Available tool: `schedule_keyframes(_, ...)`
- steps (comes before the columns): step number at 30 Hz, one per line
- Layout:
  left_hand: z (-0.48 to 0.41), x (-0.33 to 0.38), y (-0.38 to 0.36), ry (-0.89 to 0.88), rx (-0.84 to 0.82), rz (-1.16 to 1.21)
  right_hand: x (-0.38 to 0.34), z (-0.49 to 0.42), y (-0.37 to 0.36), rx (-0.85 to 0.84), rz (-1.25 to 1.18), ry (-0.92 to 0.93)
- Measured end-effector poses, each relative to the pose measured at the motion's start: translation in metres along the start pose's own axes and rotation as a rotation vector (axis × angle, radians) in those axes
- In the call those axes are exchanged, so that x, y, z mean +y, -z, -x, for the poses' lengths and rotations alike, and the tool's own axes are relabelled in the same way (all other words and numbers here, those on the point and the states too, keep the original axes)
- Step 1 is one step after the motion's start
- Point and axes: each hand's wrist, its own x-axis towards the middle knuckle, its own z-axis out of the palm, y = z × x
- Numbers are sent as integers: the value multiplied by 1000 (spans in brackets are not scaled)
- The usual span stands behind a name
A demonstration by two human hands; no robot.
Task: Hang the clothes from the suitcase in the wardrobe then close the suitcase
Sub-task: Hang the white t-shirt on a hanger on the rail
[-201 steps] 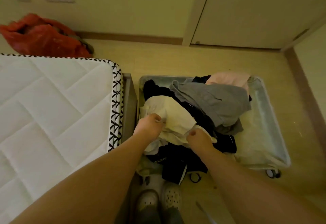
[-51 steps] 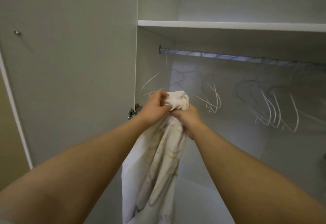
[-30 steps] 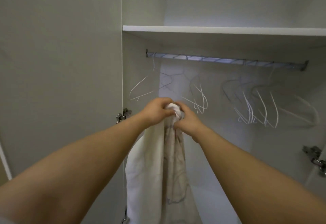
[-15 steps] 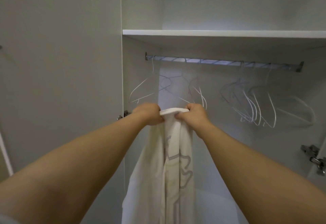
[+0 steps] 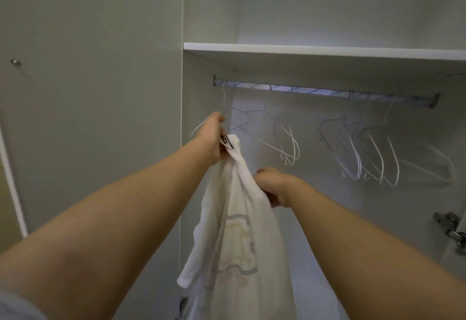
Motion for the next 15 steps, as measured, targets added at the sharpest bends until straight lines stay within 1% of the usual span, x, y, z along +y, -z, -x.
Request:
schedule_keyframes(3,4,3,-8,-110,39,-132,7,3,-7,-118,218,-113)
schedule_keyframes(6,-2,6,-8,-245,-18,-352,13,1,-12,-171,361,-210)
schedule_keyframes(7,-5,8,-6,-307,-54,-473,13,3,-13,-189,367,-248)
schedule_keyframes(9,-6,13,-1,-434,-119,-789,12,4,-13,-165,270,-259)
schedule_keyframes(11,-4,15,3,-540,-189,-1133,9,0,-8,-77,107,-161)
schedule_keyframes(12,-3,14,5,-579,-232,-1265,6,-2,-6,-35,57,-87)
schedule_keyframes(13,-3,12,6,-605,-275,-1353,3,-3,-6,-11,26,-12)
schedule_keyframes(15,-2,6,6,-623,-383,-1428,-5,-4,-7,-13,-19,124)
